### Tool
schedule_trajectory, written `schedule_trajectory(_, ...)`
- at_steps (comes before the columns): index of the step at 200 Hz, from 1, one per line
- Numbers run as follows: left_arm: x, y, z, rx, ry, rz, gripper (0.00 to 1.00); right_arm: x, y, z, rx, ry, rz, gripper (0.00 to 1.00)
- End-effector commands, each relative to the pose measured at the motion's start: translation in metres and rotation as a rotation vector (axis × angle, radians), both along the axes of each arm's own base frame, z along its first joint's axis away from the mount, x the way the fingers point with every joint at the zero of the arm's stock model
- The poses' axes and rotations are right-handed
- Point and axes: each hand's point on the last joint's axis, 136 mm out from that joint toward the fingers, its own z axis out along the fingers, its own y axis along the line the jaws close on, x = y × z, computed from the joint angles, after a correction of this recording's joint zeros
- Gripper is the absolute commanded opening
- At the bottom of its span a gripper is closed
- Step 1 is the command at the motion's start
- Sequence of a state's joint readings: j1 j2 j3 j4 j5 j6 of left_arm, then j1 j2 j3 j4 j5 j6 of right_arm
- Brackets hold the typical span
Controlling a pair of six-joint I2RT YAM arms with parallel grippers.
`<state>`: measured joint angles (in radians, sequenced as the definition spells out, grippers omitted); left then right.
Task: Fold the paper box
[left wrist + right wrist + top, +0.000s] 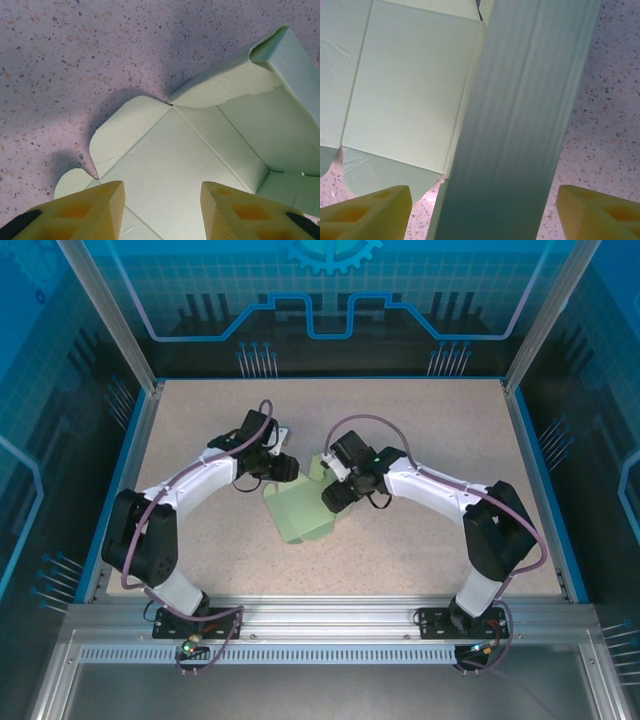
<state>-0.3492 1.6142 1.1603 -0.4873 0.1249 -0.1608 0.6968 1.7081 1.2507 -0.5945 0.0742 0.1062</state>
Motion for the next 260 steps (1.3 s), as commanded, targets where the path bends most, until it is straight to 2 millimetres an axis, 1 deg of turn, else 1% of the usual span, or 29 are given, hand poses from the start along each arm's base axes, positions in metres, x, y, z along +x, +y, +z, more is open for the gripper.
schedule_trajectory(1,0.001,0.002,0.01,-0.024,-0.037,0.029,0.45,-0.002,-0.001,-0.004,0.017,0.053,0.019,0.74)
schedule_trajectory(27,0.001,0.002,0.01,-0.032,-0.047,0.037,0.45,-0.001,-0.004,-0.006,0.015,0.066,0.026,0.68)
schedule_trajectory(60,0.006,0.004,0.013,-0.039,-0.079,0.057,0.46,-0.001,-0.008,-0.007,0.008,0.072,0.044,0.62)
schedule_trajectory(84,0.01,0.003,0.015,-0.063,-0.116,0.056,0.48,-0.001,-0.01,-0.007,0.006,0.075,0.058,0.59)
schedule_trajectory(100,0.012,-0.002,0.015,-0.092,-0.156,0.025,0.51,0.0,-0.012,-0.005,0.015,0.075,0.068,0.58)
schedule_trajectory(132,0.015,-0.019,0.012,-0.142,-0.251,-0.106,0.57,0.001,-0.014,-0.003,0.08,0.111,0.083,0.53)
schedule_trajectory(163,0.028,-0.031,0.007,-0.125,-0.336,-0.222,0.62,0.002,-0.014,0.0,0.144,0.133,0.098,0.51)
schedule_trajectory(189,0.032,-0.045,-0.002,-0.143,-0.348,-0.327,0.62,0.005,-0.017,0.001,0.175,0.147,0.088,0.5)
schedule_trajectory(208,0.032,-0.052,-0.003,-0.172,-0.367,-0.368,0.62,0.007,-0.02,0.0,0.199,0.164,0.08,0.49)
schedule_trajectory(225,0.038,-0.053,-0.009,-0.165,-0.351,-0.36,0.62,0.009,-0.023,-0.001,0.214,0.174,0.078,0.48)
schedule_trajectory(239,0.041,-0.056,-0.017,-0.173,-0.326,-0.361,0.62,0.011,-0.025,-0.002,0.228,0.181,0.072,0.48)
schedule_trajectory(260,0.043,-0.061,-0.023,-0.202,-0.316,-0.368,0.61,0.012,-0.026,-0.003,0.251,0.196,0.069,0.48)
